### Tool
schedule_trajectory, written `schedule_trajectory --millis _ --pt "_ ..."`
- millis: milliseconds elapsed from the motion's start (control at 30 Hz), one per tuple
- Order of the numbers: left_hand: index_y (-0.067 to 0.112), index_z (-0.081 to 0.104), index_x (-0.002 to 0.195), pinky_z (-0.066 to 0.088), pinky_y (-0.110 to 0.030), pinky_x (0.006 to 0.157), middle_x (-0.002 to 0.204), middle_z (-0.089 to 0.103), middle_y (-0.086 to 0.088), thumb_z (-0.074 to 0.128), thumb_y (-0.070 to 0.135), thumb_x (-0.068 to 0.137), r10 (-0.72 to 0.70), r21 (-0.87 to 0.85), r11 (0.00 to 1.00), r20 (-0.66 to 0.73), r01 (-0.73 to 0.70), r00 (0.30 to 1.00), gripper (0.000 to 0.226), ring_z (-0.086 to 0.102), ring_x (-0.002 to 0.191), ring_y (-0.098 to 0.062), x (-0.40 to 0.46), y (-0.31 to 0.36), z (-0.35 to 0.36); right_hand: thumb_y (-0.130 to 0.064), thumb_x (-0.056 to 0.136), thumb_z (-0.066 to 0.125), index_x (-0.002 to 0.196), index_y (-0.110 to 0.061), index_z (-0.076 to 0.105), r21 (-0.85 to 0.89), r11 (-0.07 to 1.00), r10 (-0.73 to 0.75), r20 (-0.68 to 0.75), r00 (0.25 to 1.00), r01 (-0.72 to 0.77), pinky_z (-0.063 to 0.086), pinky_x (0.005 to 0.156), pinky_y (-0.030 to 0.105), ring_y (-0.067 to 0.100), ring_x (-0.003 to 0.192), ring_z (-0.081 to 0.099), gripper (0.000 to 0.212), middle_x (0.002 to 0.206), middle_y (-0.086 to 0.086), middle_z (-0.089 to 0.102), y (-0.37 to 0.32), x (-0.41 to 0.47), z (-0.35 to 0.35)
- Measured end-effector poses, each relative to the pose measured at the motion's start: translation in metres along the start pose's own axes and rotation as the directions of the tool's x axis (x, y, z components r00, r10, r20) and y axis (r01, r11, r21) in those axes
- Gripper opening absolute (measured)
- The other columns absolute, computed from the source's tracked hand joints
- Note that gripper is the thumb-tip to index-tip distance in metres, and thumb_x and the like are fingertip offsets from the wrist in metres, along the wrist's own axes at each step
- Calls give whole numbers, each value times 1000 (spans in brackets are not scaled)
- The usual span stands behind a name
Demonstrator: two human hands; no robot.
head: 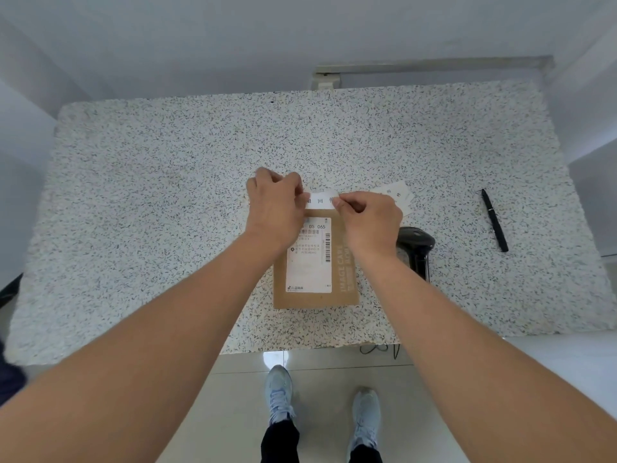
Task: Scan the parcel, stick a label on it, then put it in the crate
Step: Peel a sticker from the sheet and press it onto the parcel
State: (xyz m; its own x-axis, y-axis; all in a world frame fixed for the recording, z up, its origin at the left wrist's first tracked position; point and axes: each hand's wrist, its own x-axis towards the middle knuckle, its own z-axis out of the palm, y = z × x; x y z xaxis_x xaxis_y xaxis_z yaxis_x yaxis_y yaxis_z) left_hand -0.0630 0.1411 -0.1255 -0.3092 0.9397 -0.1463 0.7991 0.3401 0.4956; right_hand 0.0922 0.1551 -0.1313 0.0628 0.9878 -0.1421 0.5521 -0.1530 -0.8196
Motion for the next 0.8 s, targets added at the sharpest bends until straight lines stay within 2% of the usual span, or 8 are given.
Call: schedule_trajectory --millis 67,167,267,333,467,533,667,800 --pt "18 68 98 32 -29 92 127 39 -9 65 29 98 -30 -51 998 -1 30 1000 11 36 119 -27 1 -2 5 -24 90 81 99 -22 85 5 1000 3 -1 1000 -3 38 65 -7 -22 65 59 10 67 -31 60 6 2 3" --pt "21 67 91 43 -29 95 118 36 -2 71 28 93 -39 -126 991 -7 38 999 9 43 114 -23 1 -8 7 -24 90 81 103 -23 84 16 1000 22 7 1000 -22 41 66 -6 -19 69 60 13 71 -32 62 12 4 6" --pt "22 66 89 39 -6 75 113 39 2 76 28 90 -66 -171 983 -12 63 998 11 52 91 -6 -1 -12 9 -22 89 82 95 -25 84 20 1000 18 12 1000 -19 40 66 -6 -25 68 60 7 56 -40 59 17 3 9" --pt "22 66 88 36 1 64 109 42 4 77 27 89 -83 -180 981 -23 78 996 12 48 79 3 -4 -15 11 -23 90 81 91 -27 84 12 1000 15 17 1000 -15 40 64 -5 -27 69 59 4 56 -38 61 19 1 11" --pt "21 69 87 33 -4 61 107 44 6 78 28 88 -91 -184 980 -45 81 995 11 46 77 5 -3 -17 12 -27 92 79 94 -26 84 -35 999 -13 9 1000 14 41 61 5 -13 67 62 5 65 -31 58 19 -1 12" --pt "20 70 87 33 -5 61 107 45 6 78 29 87 -87 -181 980 -48 77 995 12 47 76 5 -2 -17 12 -28 92 79 96 -24 84 -48 999 -18 6 1000 18 39 64 6 -12 71 61 8 67 -31 58 20 0 14" --pt "21 70 85 34 -7 64 105 48 5 78 31 87 -85 -179 981 -51 74 995 13 52 78 -2 1 -17 13 -28 92 79 94 -25 84 -44 999 -22 -10 1000 21 42 60 1 -12 70 61 6 66 -30 59 21 1 14" --pt "22 68 81 41 -16 67 103 51 5 79 31 87 -75 -164 984 -61 64 995 15 55 84 -10 3 -15 16 -27 93 78 95 -26 83 -46 999 -24 -17 1000 23 41 65 9 -8 74 63 6 68 -28 61 21 2 15"
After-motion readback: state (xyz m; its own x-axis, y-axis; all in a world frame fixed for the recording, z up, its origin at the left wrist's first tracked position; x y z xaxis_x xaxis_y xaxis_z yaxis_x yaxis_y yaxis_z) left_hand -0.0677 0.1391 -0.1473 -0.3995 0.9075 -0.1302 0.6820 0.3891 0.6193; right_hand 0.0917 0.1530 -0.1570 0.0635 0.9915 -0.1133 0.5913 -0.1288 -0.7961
